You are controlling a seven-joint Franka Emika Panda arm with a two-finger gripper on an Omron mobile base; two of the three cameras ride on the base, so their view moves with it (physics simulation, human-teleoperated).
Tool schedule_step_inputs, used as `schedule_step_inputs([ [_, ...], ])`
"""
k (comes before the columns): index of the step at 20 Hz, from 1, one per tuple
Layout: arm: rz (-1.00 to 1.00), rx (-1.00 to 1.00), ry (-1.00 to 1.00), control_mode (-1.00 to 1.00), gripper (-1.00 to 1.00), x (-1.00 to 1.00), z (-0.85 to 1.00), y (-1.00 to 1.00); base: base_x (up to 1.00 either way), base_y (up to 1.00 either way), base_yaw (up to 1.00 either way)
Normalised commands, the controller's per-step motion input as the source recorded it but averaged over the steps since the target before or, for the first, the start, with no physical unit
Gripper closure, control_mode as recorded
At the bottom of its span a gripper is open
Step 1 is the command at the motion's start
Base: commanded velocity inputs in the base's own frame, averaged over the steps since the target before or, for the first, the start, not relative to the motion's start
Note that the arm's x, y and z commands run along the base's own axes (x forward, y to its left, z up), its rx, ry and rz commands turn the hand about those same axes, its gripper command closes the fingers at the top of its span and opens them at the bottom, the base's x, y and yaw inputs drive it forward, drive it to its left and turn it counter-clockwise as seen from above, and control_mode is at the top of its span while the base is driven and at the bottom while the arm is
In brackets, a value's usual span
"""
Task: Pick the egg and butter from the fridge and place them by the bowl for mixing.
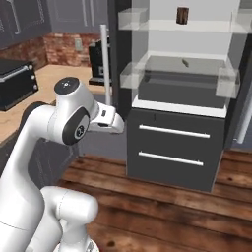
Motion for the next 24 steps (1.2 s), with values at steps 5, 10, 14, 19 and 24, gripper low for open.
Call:
schedule_step_inputs([
  [5, 0.00, 0.00, 0.00, 1.00, -1.00, 0.00, 0.00, 0.00, 0.49, -0.57, 0.00],
  [10, 0.00, 0.00, 0.00, 1.00, -1.00, 0.00, 0.00, 0.00, 0.67, -0.44, 0.01],
  [14, 0.00, 0.00, 0.00, 1.00, -1.00, 0.00, 0.00, 0.00, 0.63, -0.45, 0.01],
  [19, 0.00, 0.00, 0.00, 1.00, -1.00, 0.00, 0.00, 0.00, 0.60, -0.46, 0.01],
  [24, 0.00, 0.00, 0.00, 1.00, -1.00, 0.00, 0.00, 0.00, 0.50, -0.47, 0.00],
])
